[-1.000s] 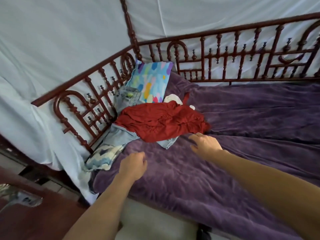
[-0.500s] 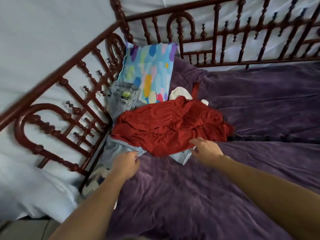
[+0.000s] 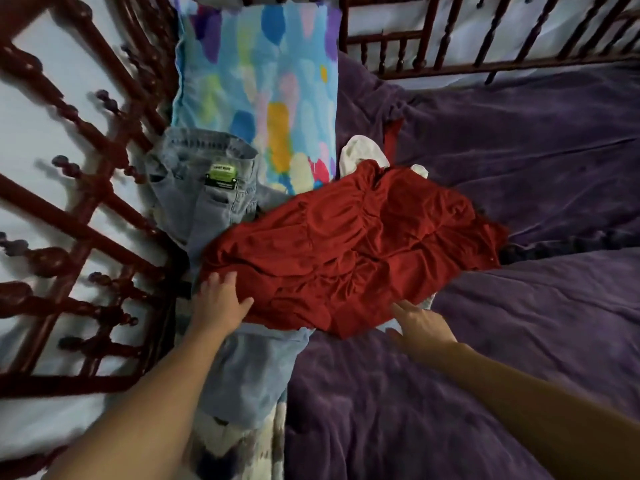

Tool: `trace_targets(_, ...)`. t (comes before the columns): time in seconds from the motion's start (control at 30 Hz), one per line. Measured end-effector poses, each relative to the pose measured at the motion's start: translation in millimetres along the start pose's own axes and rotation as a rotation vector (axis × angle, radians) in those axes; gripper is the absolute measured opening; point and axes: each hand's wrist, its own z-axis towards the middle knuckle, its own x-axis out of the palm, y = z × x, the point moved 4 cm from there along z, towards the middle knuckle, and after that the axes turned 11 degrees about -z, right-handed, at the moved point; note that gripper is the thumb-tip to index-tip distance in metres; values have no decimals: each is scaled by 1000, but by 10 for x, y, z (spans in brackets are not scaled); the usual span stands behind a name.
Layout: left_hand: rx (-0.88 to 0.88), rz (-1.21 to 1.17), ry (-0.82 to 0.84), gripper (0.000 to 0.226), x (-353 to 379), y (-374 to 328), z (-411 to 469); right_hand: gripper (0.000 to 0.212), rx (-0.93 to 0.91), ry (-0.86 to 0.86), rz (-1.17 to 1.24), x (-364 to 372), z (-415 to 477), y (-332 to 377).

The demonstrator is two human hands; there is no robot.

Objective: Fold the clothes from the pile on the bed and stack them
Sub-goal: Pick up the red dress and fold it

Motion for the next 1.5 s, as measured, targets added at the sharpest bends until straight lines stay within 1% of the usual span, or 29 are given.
trace_targets(0.07, -24, 35, 71, 84, 172, 198, 211, 49, -17, 38, -21, 131, 186, 189)
trace_targets(0.1, -31, 70, 108, 83, 265, 270, 278, 54, -22, 50, -38, 192, 290, 266)
trace_targets(0.13, -26, 92, 129, 75, 359, 330, 327, 58, -28, 56, -55, 252, 397, 341)
trace_targets(0.17, -7, 69, 111, 63, 440, 368, 365, 64, -38, 58, -72, 309, 510, 422)
trace_targets(0.23, 53, -94, -21, 41, 538, 398, 417, 81, -67, 54, -80, 406, 757, 623)
trace_targets(0.3, 99, -246, -130, 32, 554, 426, 389, 96, -81, 75, 8, 500, 995, 886)
trace_targets(0.33, 126, -294, -169, 31, 544, 444, 351, 94, -82, 89, 58, 551, 1088, 1028)
trace_targets(0.37, 157, -319, -199, 32, 523, 466, 291, 84, -80, 97, 85, 605, 1159, 1166)
trace_targets(0.43, 233, -315, -221, 31, 486, 473, 100, 53, -44, 54, 101, 671, 1212, 1354)
trace_targets(0.47, 287, -314, -210, 29, 470, 456, -16, 43, -18, 17, 113, 678, 1186, 1375)
trace_targets(0.53, 386, -333, -163, 25, 440, 396, -228, 38, 13, -30, 182, 641, 1034, 1283)
trace_targets(0.6, 423, -311, -100, 21, 396, 346, -367, 35, 45, -58, 237, 590, 791, 1034)
trace_targets(0.63, 425, -284, -84, 20, 369, 333, -406, 30, 78, -64, 238, 575, 652, 865)
trace_targets(0.7, 425, -224, -85, 23, 307, 276, -464, 20, 171, -63, 180, 548, 362, 484)
trace_targets(0.77, 489, -188, -70, 23, 300, 107, -556, 27, 268, -111, 109, 523, 41, 89)
trace_targets(0.83, 594, -206, 7, 17, 390, -158, -725, 32, 338, -113, 38, 568, -342, -282)
trace_targets(0.87, 607, -237, 65, 16, 473, -290, -834, 32, 367, -86, 1, 632, -559, -447)
trace_targets(0.93, 526, -278, 185, 18, 720, -492, -1043, 33, 411, 2, -65, 822, -994, -719)
trace_targets(0.97, 486, -237, 240, 20, 875, -568, -1157, 35, 424, 51, -92, 927, -1198, -815)
trace_targets(1.03, 489, -99, 379, 26, 1203, -700, -1410, 38, 448, 144, -137, 1106, -1537, -951)
trace_targets(1.1, 492, 0, 603, 28, 1483, -804, -1649, 36, 468, 244, -163, 1259, -1792, -1057)
trace_targets(1.17, 450, 38, 775, 29, 1645, -862, -1749, 32, 488, 333, -159, 1379, -1967, -1155)
trace_targets(1.2, 419, 36, 802, 28, 1669, -887, -1726, 31, 491, 372, -150, 1420, -2011, -1189)
trace_targets(1.23, 390, 24, 795, 27, 1662, -921, -1663, 32, 478, 412, -137, 1458, -2020, -1225)
trace_targets(1.3, 361, 7, 718, 25, 1591, -1027, -1443, 35, 429, 496, -103, 1499, -1930, -1307)
trace_targets(1.37, 330, -22, 626, 23, 1499, -1182, -1162, 35, 395, 510, -39, 1425, -1695, -1441)
trace_targets(1.4, 305, -49, 577, 22, 1453, -1275, -1015, 34, 386, 463, 1, 1346, -1518, -1530)
trace_targets(1.43, 275, -83, 523, 23, 1409, -1378, -865, 34, 383, 382, 44, 1239, -1302, -1629)
trace_targets(1.5, 231, -144, 415, 29, 1361, -1622, -588, 33, 392, 183, 115, 977, -808, -1842)
